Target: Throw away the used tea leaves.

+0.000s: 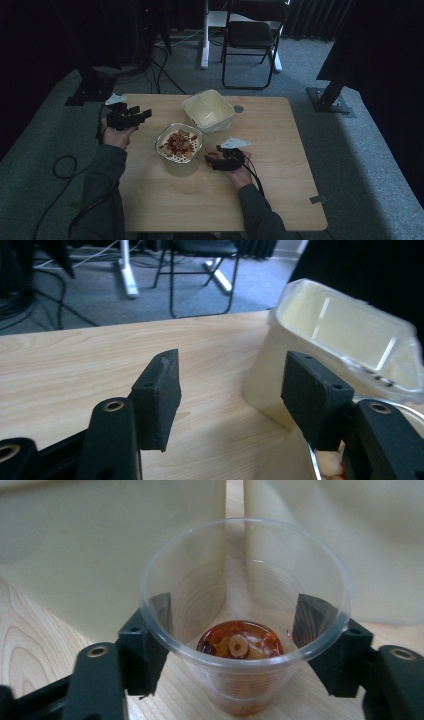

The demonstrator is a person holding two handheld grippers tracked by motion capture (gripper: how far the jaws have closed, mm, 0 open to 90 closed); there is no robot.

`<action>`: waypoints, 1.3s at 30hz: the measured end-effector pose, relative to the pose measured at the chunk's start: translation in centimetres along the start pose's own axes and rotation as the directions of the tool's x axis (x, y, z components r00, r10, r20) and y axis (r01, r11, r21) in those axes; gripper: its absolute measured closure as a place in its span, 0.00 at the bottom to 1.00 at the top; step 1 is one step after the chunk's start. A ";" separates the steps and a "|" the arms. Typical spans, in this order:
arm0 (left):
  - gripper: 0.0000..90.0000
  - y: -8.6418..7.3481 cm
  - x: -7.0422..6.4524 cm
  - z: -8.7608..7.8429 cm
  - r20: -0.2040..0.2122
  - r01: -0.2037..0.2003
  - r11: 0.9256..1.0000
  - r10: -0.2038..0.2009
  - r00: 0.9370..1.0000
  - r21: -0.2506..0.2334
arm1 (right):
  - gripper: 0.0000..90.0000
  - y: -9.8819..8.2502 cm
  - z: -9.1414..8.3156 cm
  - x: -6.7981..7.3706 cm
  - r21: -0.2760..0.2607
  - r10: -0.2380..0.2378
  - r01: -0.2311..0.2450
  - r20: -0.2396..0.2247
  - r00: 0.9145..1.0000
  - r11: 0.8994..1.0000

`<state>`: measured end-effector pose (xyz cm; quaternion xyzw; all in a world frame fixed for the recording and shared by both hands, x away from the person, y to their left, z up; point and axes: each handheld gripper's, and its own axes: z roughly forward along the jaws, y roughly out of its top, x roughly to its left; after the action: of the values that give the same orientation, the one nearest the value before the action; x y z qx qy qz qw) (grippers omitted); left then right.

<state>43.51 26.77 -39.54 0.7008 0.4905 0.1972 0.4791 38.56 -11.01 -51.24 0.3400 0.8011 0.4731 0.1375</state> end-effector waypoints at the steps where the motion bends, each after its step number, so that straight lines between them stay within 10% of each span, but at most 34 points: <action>1: 0.44 0.0 -0.1 0.0 0.008 -0.005 1.000 0.005 1.000 -0.001 | 0.38 0.2 -0.3 0.0 -0.004 -0.004 0.004 0.002 1.000 1.000; 13: 0.39 0.5 -1.8 0.2 0.049 -0.065 0.998 0.066 0.997 -0.027 | 0.39 7.7 -6.6 -0.8 -0.104 -0.043 0.048 0.046 0.998 0.993; 20: 0.32 0.9 -4.1 0.9 0.095 -0.157 0.986 0.162 0.982 -0.048 | 0.39 13.2 -7.6 -1.2 -0.148 -0.064 0.069 0.037 0.997 0.987; 37: 0.28 1.0 -9.0 3.0 0.182 -0.362 0.926 0.376 0.909 -0.106 | 0.39 21.4 -2.6 1.1 -0.134 -0.077 0.070 -0.046 0.996 0.989; 39: 0.28 1.0 -9.1 3.1 0.183 -0.362 0.926 0.377 0.908 -0.110 | 0.39 21.6 -2.4 1.4 -0.131 -0.082 0.075 -0.048 0.995 0.989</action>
<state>42.30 17.30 -38.30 0.7792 0.2904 0.2303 0.5055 45.23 -4.74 -31.46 0.2860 0.7850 0.5270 0.1560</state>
